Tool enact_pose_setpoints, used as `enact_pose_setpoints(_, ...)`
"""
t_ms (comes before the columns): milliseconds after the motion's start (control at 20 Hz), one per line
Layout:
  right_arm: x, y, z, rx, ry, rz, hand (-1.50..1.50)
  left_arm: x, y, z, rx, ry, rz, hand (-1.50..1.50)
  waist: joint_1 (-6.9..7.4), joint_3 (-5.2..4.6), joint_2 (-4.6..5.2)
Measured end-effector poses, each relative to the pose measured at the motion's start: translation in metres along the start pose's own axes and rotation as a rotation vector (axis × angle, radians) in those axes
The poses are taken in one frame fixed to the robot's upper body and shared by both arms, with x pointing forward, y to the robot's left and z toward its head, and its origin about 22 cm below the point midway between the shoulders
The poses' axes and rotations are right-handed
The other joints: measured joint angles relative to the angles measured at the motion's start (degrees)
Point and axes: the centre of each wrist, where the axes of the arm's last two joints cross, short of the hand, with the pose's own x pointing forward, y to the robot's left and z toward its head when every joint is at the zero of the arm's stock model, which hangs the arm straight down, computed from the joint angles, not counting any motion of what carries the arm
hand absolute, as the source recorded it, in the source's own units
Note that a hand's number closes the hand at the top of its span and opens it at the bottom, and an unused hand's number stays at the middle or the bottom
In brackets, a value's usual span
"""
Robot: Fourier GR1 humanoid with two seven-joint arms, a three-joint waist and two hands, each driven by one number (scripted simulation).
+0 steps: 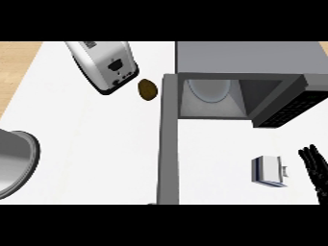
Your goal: Pick up the milk, place it into the microwave and close the microwave
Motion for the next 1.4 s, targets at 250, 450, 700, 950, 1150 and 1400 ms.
enact_pose_setpoints(250, -0.028, 0.002, -0.011, -0.027, 0.024, 0.038, -1.5, 0.008, 0.006, 0.007, 0.0, -0.004, -0.009, -1.5, -0.03, 0.01, 0.04)
enact_pose_setpoints(450, -0.053, -0.007, -0.013, -0.058, 0.053, 0.075, -1.5, 0.008, 0.008, 0.01, 0.005, -0.006, -0.007, -1.5, -0.08, 0.02, 0.08)
enact_pose_setpoints(700, -0.085, -0.018, -0.014, -0.056, 0.067, 0.083, -1.5, 0.011, 0.017, 0.014, 0.001, -0.006, -0.013, -1.5, -0.07, 0.02, 0.1)
enact_pose_setpoints(950, -0.102, -0.014, -0.011, -0.005, 0.088, 0.058, -1.5, 0.013, 0.02, 0.02, 0.003, -0.006, -0.006, -1.5, -0.06, 0.02, 0.08)
enact_pose_setpoints(1150, -0.117, -0.012, -0.007, 0.026, 0.107, 0.043, -1.5, 0.012, 0.022, 0.017, 0.01, -0.016, -0.006, -1.5, -0.16, 0.03, 0.1)
enact_pose_setpoints(1400, -0.14, 0.0, 0.006, 0.035, 0.135, 0.065, 1.5, 0.011, 0.019, 0.017, 0.009, -0.005, -0.004, -1.5, -0.06, -0.01, 0.09)
